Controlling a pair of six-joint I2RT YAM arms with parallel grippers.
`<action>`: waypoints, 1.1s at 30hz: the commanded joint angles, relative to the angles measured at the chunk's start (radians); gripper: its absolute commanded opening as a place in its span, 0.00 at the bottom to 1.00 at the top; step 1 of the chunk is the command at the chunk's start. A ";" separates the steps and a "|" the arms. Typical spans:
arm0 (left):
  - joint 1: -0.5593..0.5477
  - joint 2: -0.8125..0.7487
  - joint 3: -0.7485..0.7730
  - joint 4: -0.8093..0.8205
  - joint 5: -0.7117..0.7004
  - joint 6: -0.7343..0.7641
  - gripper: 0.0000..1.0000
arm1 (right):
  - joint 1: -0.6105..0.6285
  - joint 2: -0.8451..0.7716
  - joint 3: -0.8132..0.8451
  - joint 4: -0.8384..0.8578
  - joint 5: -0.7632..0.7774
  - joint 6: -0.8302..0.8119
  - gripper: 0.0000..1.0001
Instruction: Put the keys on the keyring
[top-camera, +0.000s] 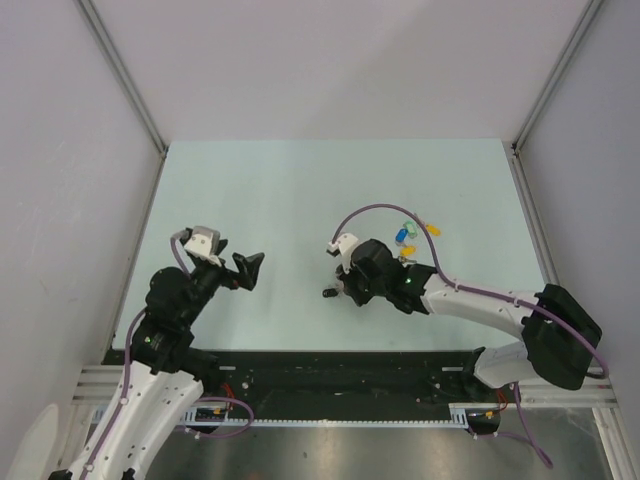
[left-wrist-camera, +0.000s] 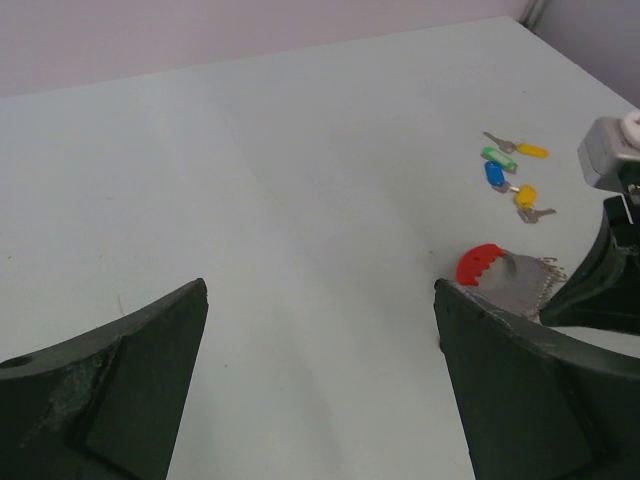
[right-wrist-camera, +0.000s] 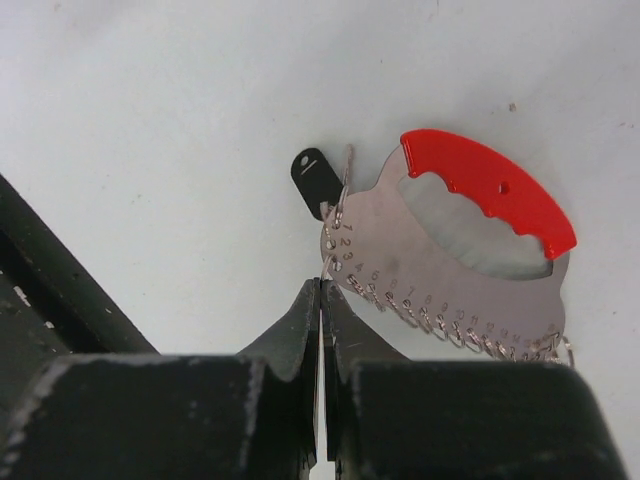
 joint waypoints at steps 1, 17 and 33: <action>-0.006 0.009 0.016 0.076 0.198 0.054 1.00 | -0.005 -0.074 0.001 0.046 -0.055 -0.122 0.00; -0.015 0.308 0.191 0.169 0.571 0.056 0.98 | -0.083 -0.318 -0.031 0.251 -0.205 -0.353 0.00; -0.052 0.419 0.210 0.268 0.674 0.039 0.91 | -0.229 -0.297 -0.207 0.710 -0.597 -0.154 0.00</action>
